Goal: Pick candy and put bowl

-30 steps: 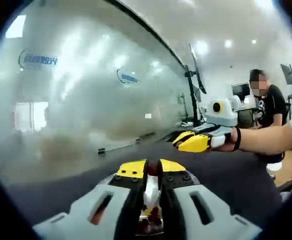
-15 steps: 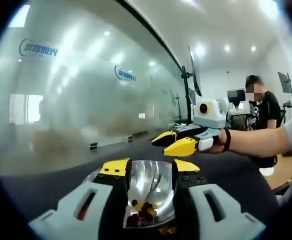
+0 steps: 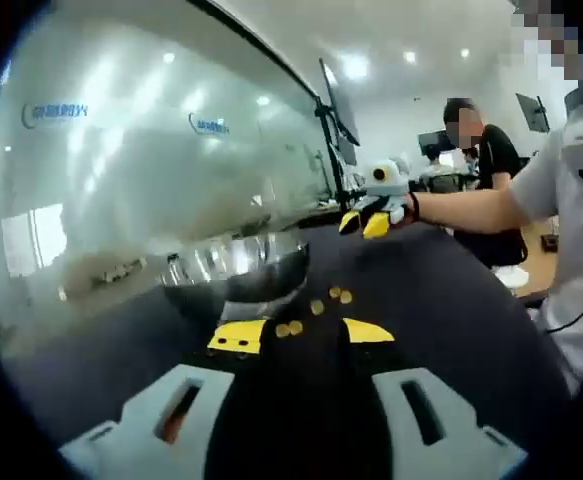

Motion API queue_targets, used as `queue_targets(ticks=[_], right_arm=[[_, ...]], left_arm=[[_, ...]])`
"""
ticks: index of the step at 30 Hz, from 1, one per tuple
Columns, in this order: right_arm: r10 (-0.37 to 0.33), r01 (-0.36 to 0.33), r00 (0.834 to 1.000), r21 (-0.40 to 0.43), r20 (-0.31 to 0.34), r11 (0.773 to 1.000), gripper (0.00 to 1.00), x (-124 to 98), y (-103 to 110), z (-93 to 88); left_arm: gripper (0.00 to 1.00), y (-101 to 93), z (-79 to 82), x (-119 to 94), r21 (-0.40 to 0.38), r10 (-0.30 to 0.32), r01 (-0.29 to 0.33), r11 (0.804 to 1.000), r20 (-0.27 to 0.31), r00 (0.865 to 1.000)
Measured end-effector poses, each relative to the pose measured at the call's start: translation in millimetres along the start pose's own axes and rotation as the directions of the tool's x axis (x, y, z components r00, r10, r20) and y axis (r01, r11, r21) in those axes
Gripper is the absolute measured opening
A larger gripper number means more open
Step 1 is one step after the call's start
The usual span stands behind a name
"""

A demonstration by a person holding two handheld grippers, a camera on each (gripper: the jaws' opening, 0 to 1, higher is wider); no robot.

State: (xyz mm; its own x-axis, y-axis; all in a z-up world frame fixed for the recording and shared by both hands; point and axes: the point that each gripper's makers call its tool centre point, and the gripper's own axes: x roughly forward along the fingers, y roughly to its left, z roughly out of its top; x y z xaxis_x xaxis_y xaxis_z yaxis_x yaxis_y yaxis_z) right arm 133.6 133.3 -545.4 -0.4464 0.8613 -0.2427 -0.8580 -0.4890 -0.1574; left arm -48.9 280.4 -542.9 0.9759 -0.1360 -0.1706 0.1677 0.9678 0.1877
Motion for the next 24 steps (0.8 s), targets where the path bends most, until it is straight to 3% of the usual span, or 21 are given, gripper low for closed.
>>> queue_targets(ticks=[2,5,6,9,14,24], right_arm=[[-0.008,0.01,0.999,0.039,-0.033,0.999,0.18,-2.8,-2.5,-15.9],[-0.019,0.023,0.997,0.056,-0.078,0.998,0.18,4.2,-10.5,-32.0],[-0.013,0.019,0.996,0.057,-0.089,0.998,0.18,8.5,-11.4,-34.0],[0.025,-0.019,0.993,0.053,-0.117,0.998,0.18,24.2,-10.8,-35.8],[0.072,-0.066,0.992,0.065,-0.105,0.996,0.18,52.1,-9.9,-28.2],[0.147,-0.142,0.985,0.062,-0.093,0.988,0.14,76.5,-7.0,-22.5]], left_arm=[[0.2,-2.1,-16.6,2.5,-0.011,-0.03,0.029,1.0,-0.047,0.998],[0.2,0.9,-29.2,18.2,0.047,-0.032,0.038,0.998,-0.107,0.994],[0.2,2.0,-22.3,26.6,0.025,-0.039,0.041,0.999,-0.077,0.996],[0.2,6.2,-23.5,43.3,-0.01,-0.056,0.055,0.998,-0.088,0.995],[0.2,12.2,-21.7,69.4,-0.028,-0.073,0.071,0.997,-0.082,0.994],[0.2,18.2,-20.4,86.0,-0.01,-0.148,0.148,0.989,-0.066,0.987]])
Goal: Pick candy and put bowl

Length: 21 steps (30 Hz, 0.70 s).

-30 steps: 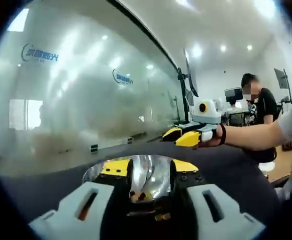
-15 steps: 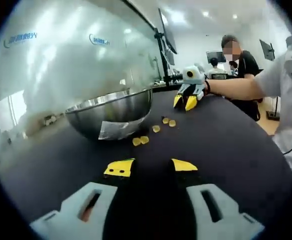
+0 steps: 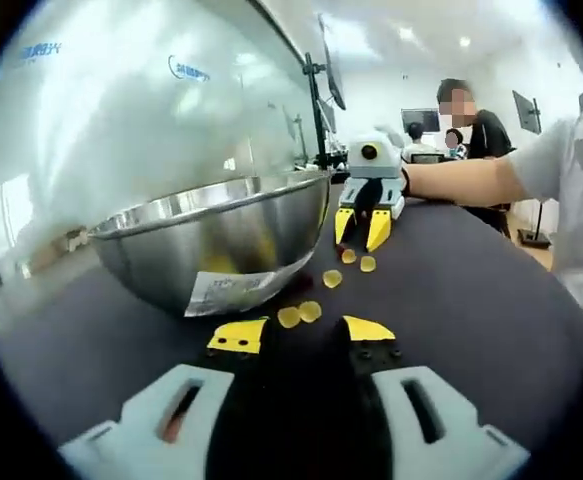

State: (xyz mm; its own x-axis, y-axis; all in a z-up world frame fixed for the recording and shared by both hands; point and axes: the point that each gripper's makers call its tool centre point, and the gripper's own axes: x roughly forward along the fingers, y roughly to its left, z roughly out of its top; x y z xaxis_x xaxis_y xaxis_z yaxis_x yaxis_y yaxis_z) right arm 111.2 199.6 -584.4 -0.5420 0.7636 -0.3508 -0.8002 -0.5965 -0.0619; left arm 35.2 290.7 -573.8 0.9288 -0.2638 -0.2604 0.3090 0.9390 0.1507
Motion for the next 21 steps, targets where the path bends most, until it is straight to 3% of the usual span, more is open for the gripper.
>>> queue_targets(ticks=[9,15,21], right_arm=[[0.051,-0.051,0.999,-0.021,0.012,0.998,0.13,11.2,1.6,4.0],[0.09,-0.09,0.996,-0.032,0.019,0.995,0.1,17.2,3.8,6.1],[0.09,-0.088,0.996,-0.048,0.026,0.995,0.09,17.4,5.6,6.2]], left_arm=[[0.19,-2.8,1.5,7.2,0.014,-0.082,0.082,0.997,0.015,0.997],[0.1,-11.7,1.5,6.7,0.04,-0.129,0.128,0.991,0.016,0.992],[0.07,-14.6,2.1,7.1,0.061,-0.145,0.144,0.988,0.02,0.989]])
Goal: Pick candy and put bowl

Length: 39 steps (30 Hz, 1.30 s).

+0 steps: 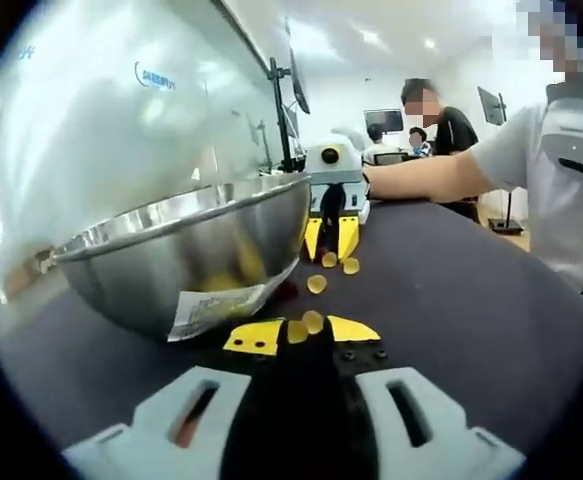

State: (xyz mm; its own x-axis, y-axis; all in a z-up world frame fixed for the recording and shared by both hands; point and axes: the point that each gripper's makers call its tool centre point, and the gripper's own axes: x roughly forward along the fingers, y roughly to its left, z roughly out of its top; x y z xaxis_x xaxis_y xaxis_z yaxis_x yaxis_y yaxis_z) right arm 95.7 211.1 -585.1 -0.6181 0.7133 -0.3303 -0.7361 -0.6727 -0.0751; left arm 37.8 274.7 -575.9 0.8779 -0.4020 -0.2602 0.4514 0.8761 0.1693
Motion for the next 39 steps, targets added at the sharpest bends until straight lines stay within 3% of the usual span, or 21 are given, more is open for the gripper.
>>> queue_targets(ticks=[15,20,23,28,36,39], right_arm=[[-0.027,0.027,1.0,-0.031,0.006,0.999,0.05,-2.7,-2.6,0.7],[-0.034,0.034,0.999,-0.038,0.009,0.999,0.05,-4.2,-3.3,1.6],[0.002,-0.001,0.999,-0.02,0.049,1.0,0.05,-7.3,6.1,11.2],[0.02,-0.019,0.997,-0.016,0.08,1.0,0.05,-10.7,20.2,22.1],[0.023,-0.019,0.995,-0.042,0.098,0.999,0.04,-8.6,31.6,35.6],[0.013,-0.008,0.993,-0.045,0.118,0.999,0.04,-10.4,31.1,43.2]], left_arm=[[0.04,-3.5,2.1,-0.6,0.023,0.026,-0.026,0.999,-0.01,1.0],[0.04,-12.5,8.9,0.7,0.018,0.003,-0.003,1.0,0.002,1.0],[0.04,-17.0,10.0,1.6,0.033,0.006,-0.005,0.999,-0.002,1.0],[0.0,-25.2,31.1,-3.6,-0.033,-0.004,0.006,0.999,0.069,0.998],[0.0,-34.5,36.4,-2.5,0.01,0.009,-0.01,1.0,0.049,0.999],[0.0,-36.2,49.4,-6.5,0.023,0.013,-0.015,1.0,0.075,0.997]])
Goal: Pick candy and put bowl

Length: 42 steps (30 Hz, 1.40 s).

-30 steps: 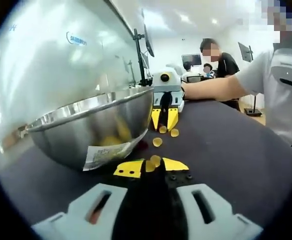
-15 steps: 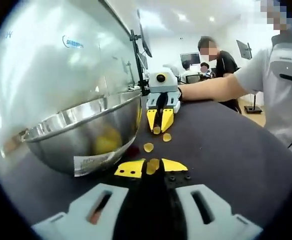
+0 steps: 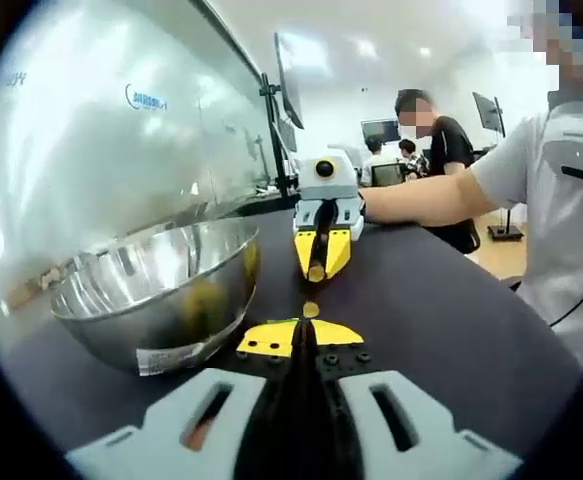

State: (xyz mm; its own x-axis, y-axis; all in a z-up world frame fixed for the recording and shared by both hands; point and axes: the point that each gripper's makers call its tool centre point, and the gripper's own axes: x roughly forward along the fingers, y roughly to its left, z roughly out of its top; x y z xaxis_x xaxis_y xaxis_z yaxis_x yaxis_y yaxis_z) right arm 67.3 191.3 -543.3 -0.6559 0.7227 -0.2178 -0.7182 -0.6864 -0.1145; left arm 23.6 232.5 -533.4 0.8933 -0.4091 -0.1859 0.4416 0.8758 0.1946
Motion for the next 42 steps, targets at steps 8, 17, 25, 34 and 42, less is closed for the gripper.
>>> queue_targets(ticks=[8,17,25,34,42], right_arm=[[-0.068,0.074,0.993,-0.066,0.101,0.995,0.04,-0.4,-19.1,51.7],[-0.194,0.206,0.973,-0.089,0.127,0.975,0.04,7.6,-66.4,88.8],[-0.367,0.373,0.923,-0.026,0.118,0.928,0.08,8.0,-110.4,82.3],[-0.342,0.345,0.925,0.014,0.165,0.939,0.18,-0.3,-102.9,87.1],[-0.275,0.281,0.952,-0.029,0.13,0.959,0.18,-35.9,-47.2,48.6]], left_arm=[[0.0,19.9,42.1,-6.6,0.025,0.067,-0.069,0.997,0.077,0.995],[0.0,61.4,76.5,-1.6,0.026,0.157,-0.162,0.986,0.138,0.978],[0.0,77.3,72.1,-1.4,0.007,0.199,-0.202,0.979,0.134,0.971],[0.01,71.5,64.1,-11.5,-0.003,0.196,-0.198,0.98,0.128,0.972],[0.01,27.4,54.7,-34.9,0.024,0.158,-0.163,0.986,0.145,0.977]])
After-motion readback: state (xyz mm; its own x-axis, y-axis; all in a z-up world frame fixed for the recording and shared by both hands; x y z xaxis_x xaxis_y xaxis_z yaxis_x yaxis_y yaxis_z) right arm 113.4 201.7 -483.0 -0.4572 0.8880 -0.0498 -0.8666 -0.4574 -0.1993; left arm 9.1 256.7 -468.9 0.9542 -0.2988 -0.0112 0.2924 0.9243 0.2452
